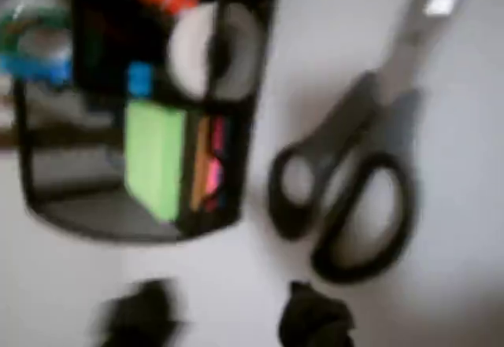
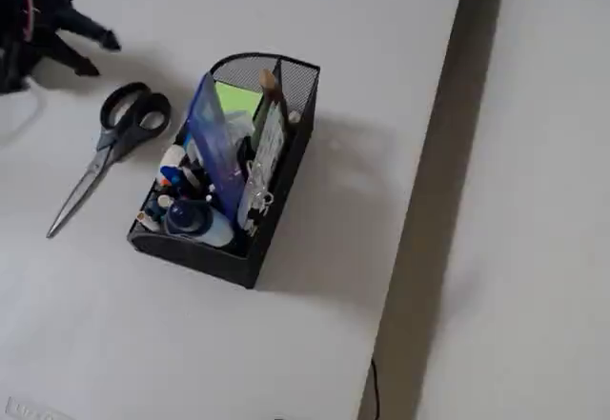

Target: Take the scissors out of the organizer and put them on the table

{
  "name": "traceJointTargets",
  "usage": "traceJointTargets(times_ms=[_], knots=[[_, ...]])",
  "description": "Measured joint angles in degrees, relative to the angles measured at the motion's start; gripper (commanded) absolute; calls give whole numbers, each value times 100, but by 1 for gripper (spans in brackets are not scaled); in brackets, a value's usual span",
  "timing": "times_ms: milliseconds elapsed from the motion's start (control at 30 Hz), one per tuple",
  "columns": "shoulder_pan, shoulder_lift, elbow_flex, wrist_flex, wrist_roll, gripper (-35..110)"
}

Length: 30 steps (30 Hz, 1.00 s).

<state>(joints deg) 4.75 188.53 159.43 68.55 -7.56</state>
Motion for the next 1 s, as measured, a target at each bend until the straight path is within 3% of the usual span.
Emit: traceJointTargets(times_ms=[367,1000], knots=[[149,9,1002,360,220,0],[149,9,1081,352,237,0]])
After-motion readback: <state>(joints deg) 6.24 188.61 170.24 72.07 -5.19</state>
